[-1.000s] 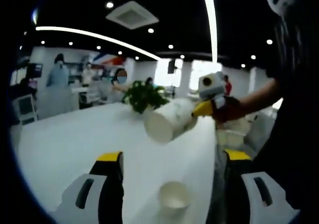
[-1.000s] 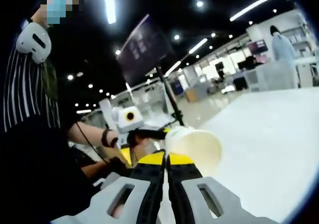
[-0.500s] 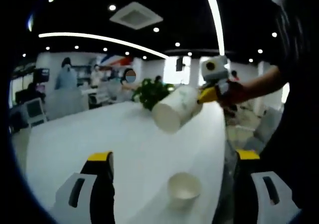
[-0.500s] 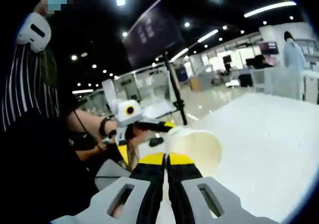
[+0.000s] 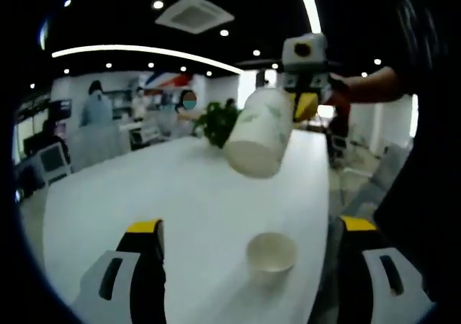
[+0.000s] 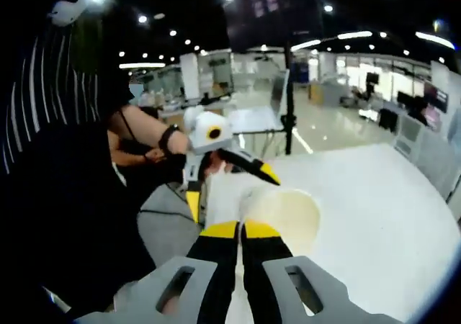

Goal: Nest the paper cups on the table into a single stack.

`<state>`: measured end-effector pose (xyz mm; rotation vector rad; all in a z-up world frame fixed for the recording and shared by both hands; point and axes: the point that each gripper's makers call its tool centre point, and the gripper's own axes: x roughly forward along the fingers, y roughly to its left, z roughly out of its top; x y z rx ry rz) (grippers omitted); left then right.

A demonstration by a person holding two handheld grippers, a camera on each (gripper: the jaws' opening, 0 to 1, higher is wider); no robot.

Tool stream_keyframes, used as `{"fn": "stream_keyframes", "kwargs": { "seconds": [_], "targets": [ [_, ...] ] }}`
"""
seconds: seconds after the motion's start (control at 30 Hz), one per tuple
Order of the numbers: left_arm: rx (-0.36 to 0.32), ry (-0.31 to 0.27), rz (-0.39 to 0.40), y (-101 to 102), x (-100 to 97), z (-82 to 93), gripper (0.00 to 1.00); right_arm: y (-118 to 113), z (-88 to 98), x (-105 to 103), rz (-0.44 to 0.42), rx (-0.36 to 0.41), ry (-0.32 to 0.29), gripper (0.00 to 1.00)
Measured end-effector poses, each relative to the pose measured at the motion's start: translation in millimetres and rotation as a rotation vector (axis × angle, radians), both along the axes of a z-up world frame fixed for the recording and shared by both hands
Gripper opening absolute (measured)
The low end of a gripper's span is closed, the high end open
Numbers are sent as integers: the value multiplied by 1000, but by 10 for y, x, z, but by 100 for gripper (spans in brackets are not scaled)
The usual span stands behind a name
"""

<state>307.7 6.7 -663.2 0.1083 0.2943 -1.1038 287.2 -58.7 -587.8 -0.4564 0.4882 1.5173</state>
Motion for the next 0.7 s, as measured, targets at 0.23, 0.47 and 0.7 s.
{"fn": "stream_keyframes", "kwargs": {
  "seconds": [0.23,0.47,0.7],
  "targets": [
    [30,0,4,42,1,-111,99,21,-185,-103,132,-209,-116,0],
    [40,6,15,69,-34,-194,99,-5,-521,-210,262,-388,-226,0],
    [23,23,27,87,-41,-198,99,98,-652,-284,334,-430,-233,0]
  ]
}}
